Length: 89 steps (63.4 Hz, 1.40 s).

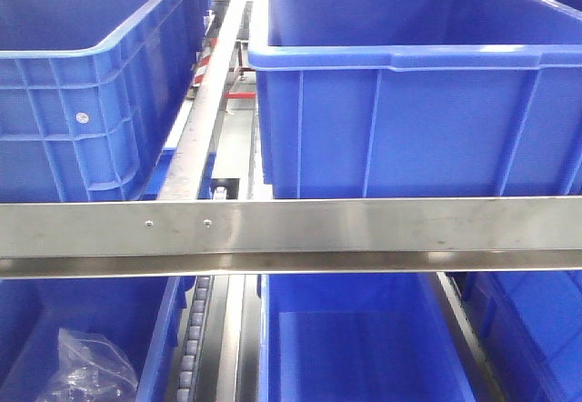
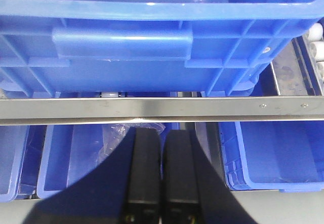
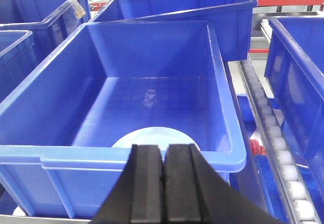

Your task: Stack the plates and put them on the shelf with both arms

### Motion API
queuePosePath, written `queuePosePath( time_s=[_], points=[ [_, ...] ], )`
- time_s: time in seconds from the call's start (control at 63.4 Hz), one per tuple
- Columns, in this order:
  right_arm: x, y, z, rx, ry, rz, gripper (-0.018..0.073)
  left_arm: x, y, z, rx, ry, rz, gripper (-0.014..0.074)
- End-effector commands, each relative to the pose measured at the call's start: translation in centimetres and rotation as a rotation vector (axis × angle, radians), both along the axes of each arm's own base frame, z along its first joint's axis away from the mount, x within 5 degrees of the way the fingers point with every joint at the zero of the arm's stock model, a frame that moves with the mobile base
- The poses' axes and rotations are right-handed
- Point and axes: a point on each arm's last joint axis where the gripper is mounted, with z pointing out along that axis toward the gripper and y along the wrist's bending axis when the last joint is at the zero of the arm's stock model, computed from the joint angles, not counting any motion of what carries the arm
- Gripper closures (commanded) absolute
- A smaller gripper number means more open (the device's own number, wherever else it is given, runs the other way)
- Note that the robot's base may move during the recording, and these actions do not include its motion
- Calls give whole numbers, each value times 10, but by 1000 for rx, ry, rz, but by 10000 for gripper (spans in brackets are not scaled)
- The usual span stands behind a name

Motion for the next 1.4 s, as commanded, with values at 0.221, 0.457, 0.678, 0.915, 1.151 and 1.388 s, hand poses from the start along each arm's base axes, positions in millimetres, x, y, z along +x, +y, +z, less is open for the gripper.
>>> queuePosePath(
  time_s=[0.221,0.457,0.678,0.915,1.151,1.388],
  points=[
    [-1,1,18,-4,-120,11,538,4,-1,15,-17,-102,-2,510],
    [-20,-1,20,-3,-157,2,538,4,-1,15,-17,-102,-2,510],
    [-50,-8,-18,-8,-166,-72,538,4,-1,15,-17,-102,-2,510],
    [-69,-10,-71,-9,-185,-98,538,4,-1,15,-17,-102,-2,510],
    [-70,-10,-99,6,-174,-96,538,5,-1,15,-18,-104,-2,510],
    [-70,-9,-99,6,-179,-95,538,5,-1,15,-18,-104,-2,510]
  ],
)
